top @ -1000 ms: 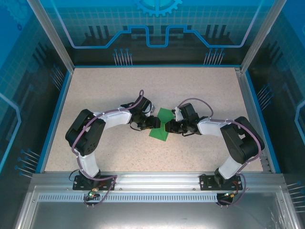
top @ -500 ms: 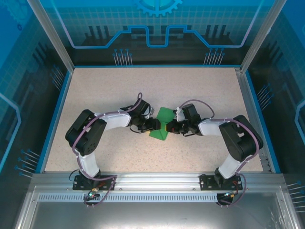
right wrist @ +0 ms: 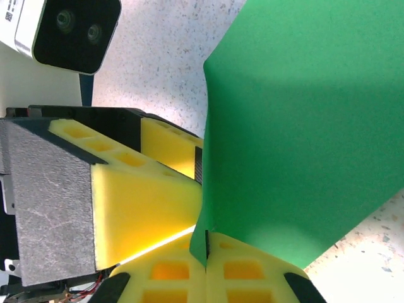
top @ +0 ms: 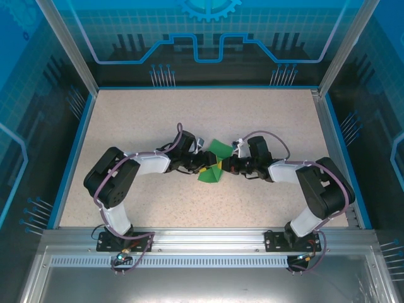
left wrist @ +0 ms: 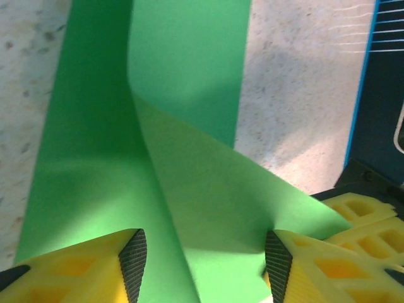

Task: Fold a paper plane with a square sheet of paper (pick it up from the middle)
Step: Turn over the paper at the center of the table.

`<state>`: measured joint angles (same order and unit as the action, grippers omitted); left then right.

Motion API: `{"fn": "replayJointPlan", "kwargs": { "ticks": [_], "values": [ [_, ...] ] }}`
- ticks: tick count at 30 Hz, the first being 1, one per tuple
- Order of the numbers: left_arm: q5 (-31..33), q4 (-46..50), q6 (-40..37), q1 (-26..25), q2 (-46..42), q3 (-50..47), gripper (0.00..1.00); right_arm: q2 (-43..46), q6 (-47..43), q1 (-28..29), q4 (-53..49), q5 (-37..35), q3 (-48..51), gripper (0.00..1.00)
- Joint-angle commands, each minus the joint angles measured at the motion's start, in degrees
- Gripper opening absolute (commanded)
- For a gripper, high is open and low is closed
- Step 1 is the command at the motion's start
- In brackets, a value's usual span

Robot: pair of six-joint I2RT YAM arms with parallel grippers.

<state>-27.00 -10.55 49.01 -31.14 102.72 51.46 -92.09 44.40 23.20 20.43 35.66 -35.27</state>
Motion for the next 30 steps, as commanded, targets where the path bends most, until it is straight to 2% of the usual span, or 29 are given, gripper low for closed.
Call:
{"fn": "replayJointPlan", "kwargs": {
  "ticks": [1, 14, 26, 30],
  "values": [
    [-3.13, -5.78, 3.94, 0.83, 0.31, -0.32, 0.53, 1.2, 1.08, -1.18, 2.23, 2.15, 1.23, 0.0],
    [-4.02, -2.3, 1.76, 1.07, 0.76, 2.38, 0.29, 1.04, 2.08, -2.5, 4.04, 3.01, 2.51, 0.0],
    [-4.89, 1.05, -1.02, 1.04, 1.51, 4.26, 0.34, -0.44, 2.92, -3.61, 4.65, 2.92, 2.56, 0.02],
    [-5.5, 1.23, -1.24, 1.04, 2.09, 4.68, 0.35, -1.35, 1.45, -3.76, 1.83, 1.65, 1.71, 0.03]
  ]
}}
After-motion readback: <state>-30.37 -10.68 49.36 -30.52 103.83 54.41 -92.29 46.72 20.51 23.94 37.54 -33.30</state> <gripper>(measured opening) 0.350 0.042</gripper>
